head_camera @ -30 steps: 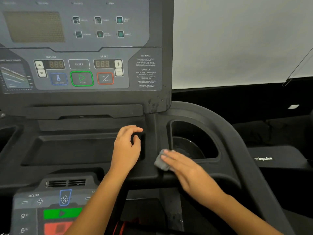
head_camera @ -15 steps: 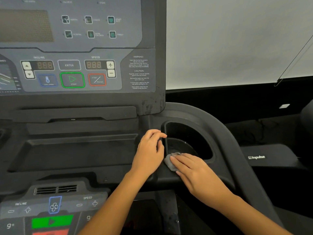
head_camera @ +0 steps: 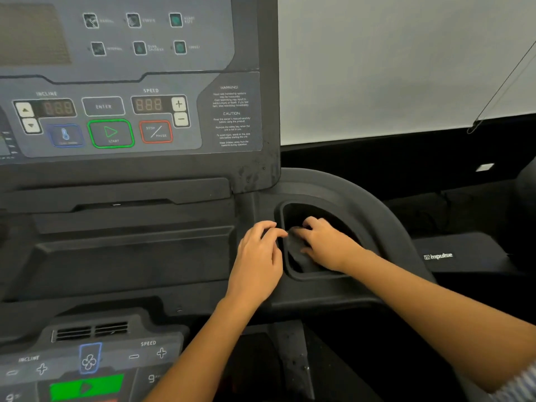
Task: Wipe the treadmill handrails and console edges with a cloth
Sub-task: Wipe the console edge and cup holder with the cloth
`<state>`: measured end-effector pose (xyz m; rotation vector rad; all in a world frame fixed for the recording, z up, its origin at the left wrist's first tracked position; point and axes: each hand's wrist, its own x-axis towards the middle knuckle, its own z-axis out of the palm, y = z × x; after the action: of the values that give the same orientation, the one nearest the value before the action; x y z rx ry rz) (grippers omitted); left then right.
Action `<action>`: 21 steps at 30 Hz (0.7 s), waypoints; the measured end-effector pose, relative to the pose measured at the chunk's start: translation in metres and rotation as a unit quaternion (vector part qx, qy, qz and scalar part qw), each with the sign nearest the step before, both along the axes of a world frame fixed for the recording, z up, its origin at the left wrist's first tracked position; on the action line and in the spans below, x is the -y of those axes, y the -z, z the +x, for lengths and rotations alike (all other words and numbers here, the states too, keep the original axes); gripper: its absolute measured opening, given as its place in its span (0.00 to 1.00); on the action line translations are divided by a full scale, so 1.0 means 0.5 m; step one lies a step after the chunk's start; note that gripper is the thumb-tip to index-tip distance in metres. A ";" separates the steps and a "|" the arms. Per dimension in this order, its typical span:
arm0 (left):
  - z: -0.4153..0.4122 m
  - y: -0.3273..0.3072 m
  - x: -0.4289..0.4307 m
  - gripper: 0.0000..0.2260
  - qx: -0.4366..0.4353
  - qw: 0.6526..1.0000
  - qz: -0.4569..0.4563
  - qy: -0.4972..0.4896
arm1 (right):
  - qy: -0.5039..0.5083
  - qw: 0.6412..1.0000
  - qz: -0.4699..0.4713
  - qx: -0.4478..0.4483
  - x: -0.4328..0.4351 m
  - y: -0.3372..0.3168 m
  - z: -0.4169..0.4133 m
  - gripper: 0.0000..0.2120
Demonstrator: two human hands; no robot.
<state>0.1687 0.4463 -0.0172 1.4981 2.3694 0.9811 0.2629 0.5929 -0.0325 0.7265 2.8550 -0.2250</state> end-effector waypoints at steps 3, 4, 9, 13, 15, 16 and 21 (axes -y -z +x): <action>0.000 0.000 -0.002 0.13 0.000 1.000 -0.008 -0.004 | 0.005 0.998 0.006 0.056 0.003 0.010 -0.036 0.22; -0.001 0.000 -0.003 0.13 -0.001 1.000 -0.009 -0.004 | -0.004 0.998 0.023 0.061 0.008 0.012 -0.045 0.20; -0.003 0.002 -0.007 0.12 -0.009 1.000 -0.014 -0.004 | -0.041 0.997 -0.050 0.042 0.014 0.010 -0.035 0.12; -0.004 0.004 -0.008 0.12 -0.014 1.000 -0.016 0.005 | -0.083 0.986 -0.121 0.083 0.002 -0.008 -0.025 0.12; -0.005 0.005 -0.008 0.12 -0.013 1.000 -0.013 0.003 | -0.079 0.988 -0.121 0.062 0.002 -0.007 -0.027 0.12; -0.005 0.005 -0.008 0.12 -0.014 1.000 -0.012 0.002 | -0.071 0.990 -0.115 0.037 0.003 -0.008 -0.028 0.13; -0.004 0.004 -0.008 0.12 -0.019 1.000 -0.013 0.000 | -0.068 0.997 -0.009 -0.038 0.003 -0.008 -0.037 0.14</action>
<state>0.1667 0.4502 -0.0192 1.5222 2.3985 0.9267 0.2444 0.5912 -0.0285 0.5289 2.9545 -0.2642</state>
